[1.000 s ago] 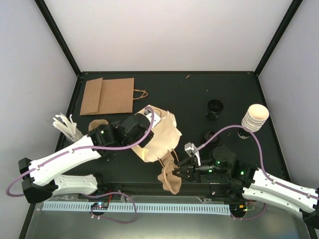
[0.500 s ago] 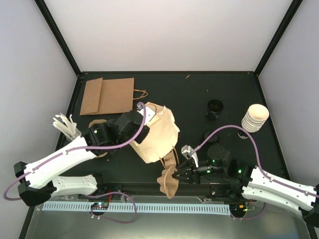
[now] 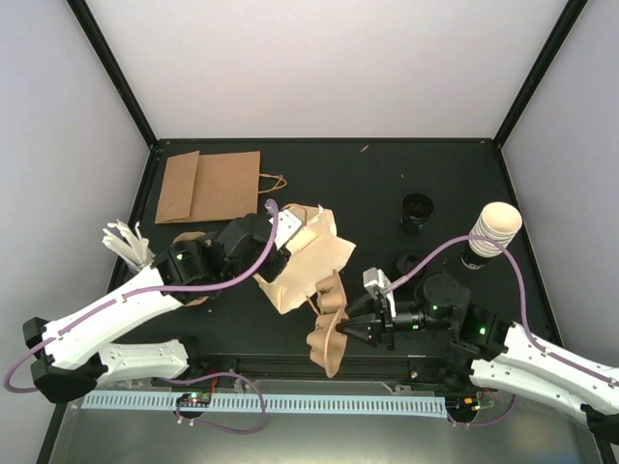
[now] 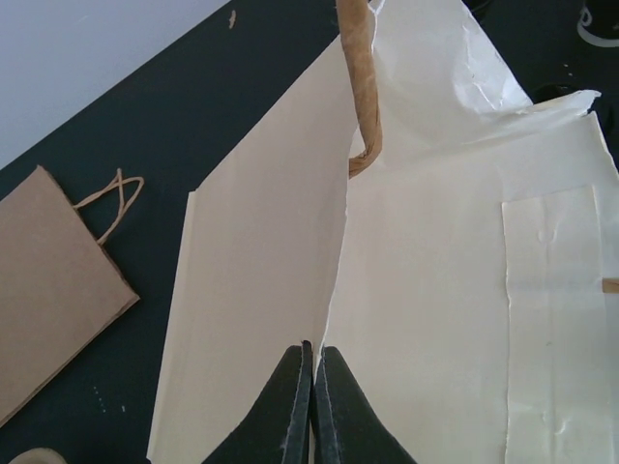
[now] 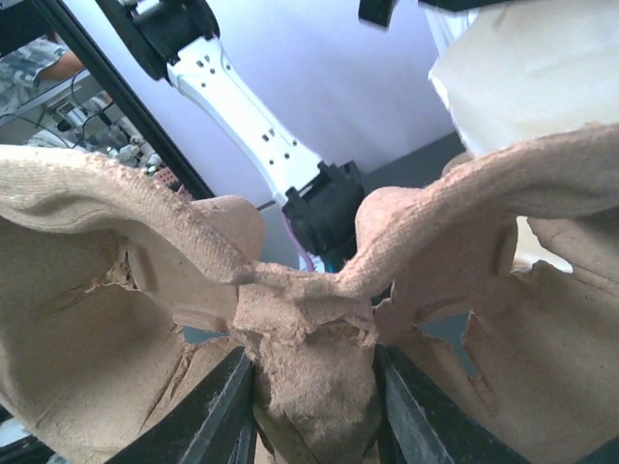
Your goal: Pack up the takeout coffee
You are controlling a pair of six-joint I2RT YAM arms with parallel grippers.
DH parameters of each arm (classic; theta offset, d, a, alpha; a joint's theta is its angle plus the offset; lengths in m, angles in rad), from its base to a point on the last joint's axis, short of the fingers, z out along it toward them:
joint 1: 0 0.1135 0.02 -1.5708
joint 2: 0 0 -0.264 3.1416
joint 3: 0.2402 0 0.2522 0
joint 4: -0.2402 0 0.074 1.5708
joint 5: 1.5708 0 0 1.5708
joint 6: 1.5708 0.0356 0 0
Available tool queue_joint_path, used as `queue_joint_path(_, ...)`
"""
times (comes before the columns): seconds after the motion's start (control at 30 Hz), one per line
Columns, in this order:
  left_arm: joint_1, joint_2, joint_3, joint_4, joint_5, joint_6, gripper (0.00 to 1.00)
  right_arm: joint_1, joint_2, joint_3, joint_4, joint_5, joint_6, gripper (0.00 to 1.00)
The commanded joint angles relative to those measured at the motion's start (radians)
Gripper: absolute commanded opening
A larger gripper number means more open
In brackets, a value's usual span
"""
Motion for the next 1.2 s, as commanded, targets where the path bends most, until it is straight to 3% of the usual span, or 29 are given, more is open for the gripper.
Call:
queue_joint_path(0.0,0.005,-0.008,0.006,0.024,0.074,0.035,0.02,-0.003,-0.014,0.056,-0.008,0.084,-0.064,0.33)
queue_joint_path(0.63,0.004,0.002,0.003,-0.004,0.119,0.038,0.02,-0.004,0.077,0.212,0.017,0.229,-0.118,0.33)
queue_joint_path(1.17,0.004,-0.008,0.005,-0.009,0.123,0.035,0.02,-0.003,0.175,0.22,0.096,0.307,-0.027,0.31)
